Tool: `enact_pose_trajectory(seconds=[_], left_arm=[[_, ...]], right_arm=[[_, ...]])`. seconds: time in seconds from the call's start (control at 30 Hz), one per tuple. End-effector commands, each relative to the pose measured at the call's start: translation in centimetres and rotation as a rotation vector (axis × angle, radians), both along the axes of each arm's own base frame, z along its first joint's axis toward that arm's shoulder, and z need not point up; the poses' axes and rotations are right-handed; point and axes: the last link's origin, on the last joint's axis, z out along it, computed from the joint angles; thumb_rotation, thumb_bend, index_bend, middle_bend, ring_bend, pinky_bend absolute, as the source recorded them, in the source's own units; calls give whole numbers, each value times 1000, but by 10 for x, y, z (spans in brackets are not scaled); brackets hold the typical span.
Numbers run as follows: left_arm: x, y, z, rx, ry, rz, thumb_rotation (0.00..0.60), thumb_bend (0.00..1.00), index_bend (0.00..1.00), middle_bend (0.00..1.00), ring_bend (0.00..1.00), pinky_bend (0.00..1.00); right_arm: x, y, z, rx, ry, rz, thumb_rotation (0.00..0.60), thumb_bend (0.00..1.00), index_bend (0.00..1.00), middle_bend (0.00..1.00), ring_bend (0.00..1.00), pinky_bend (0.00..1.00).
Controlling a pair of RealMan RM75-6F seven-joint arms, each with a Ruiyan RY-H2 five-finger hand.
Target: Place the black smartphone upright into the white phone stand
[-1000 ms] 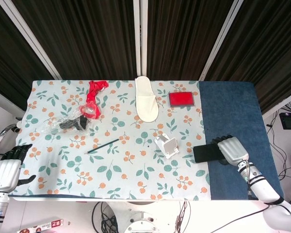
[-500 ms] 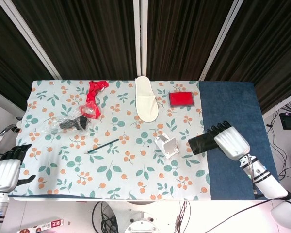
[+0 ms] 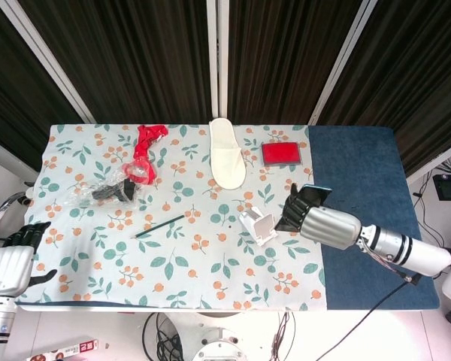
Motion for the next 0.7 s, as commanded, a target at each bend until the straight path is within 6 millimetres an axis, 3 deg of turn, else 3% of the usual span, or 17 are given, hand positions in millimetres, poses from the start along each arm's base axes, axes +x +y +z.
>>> enact_pose_trajectory(seconds=[0.03,0.27,0.47,0.7], left_arm=[[-1,0,0,3,0,3,600,0,127,154,133,233],[0,3,-1,-2,4,2,600,0,129,155,133,233],[1,4,1,13,2,0,600,0,131,157,133,233],[-1,5,3,25,-7,9,600,0,132,157,133,233]], right_arm=[[13,-12,4,42,95,156,600,276,669,474,453,135],[24,-24,-17,103,154,224,600,285,629,434,395,4],[36,-35,-35,134,202,253,600,293,621,425,387,0],[51,-43,-42,141,252,270,600,296,615,410,373,0]])
